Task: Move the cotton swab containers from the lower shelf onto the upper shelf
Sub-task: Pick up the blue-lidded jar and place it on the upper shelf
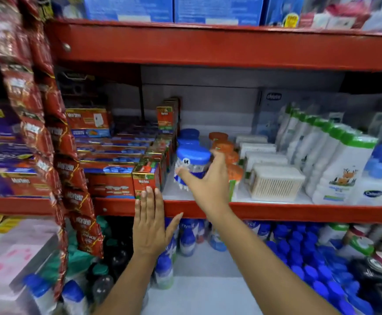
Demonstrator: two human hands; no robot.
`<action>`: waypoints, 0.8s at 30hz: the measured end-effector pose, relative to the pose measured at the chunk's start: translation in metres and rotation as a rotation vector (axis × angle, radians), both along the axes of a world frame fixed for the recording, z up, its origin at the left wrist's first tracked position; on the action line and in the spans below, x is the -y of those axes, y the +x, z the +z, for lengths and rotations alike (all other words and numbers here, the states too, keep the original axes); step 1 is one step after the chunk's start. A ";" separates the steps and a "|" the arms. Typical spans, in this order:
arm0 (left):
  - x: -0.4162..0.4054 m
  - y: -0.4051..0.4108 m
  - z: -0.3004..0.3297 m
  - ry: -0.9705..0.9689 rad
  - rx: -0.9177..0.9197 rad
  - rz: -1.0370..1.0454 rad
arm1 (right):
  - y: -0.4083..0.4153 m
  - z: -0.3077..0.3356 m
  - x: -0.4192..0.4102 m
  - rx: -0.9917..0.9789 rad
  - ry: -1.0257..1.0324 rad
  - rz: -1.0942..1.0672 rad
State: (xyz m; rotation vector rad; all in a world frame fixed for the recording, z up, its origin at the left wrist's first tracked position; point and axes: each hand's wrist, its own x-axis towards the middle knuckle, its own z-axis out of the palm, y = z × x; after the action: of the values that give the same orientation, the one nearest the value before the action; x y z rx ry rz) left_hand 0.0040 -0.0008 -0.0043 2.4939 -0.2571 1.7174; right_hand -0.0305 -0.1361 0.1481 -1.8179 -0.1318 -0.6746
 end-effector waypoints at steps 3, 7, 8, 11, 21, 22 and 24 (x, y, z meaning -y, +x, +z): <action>-0.002 -0.003 0.001 -0.032 -0.035 -0.001 | 0.004 -0.023 -0.016 -0.028 -0.022 -0.018; -0.005 -0.003 0.000 -0.013 -0.089 -0.008 | 0.008 -0.037 -0.025 -0.026 -0.077 -0.071; -0.005 -0.003 0.000 -0.015 -0.101 -0.006 | 0.008 -0.038 -0.025 -0.025 -0.095 -0.082; -0.004 -0.003 -0.001 -0.030 -0.115 -0.006 | 0.011 -0.037 -0.025 -0.049 -0.126 -0.102; -0.005 -0.006 0.016 -0.144 -0.042 -0.022 | -0.001 0.035 -0.003 0.038 -0.611 -0.061; -0.007 -0.004 0.021 -0.146 -0.046 -0.017 | 0.005 0.051 0.003 -0.027 -0.721 -0.029; -0.011 0.001 0.027 -0.131 -0.064 -0.003 | 0.018 0.077 0.008 -0.176 -0.904 0.028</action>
State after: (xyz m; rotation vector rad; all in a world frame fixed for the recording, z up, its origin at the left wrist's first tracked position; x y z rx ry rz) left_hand 0.0050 0.0101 0.0229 2.4470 -0.1373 1.5953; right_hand -0.0128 -0.1438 0.2246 -2.7219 -0.3903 -0.4501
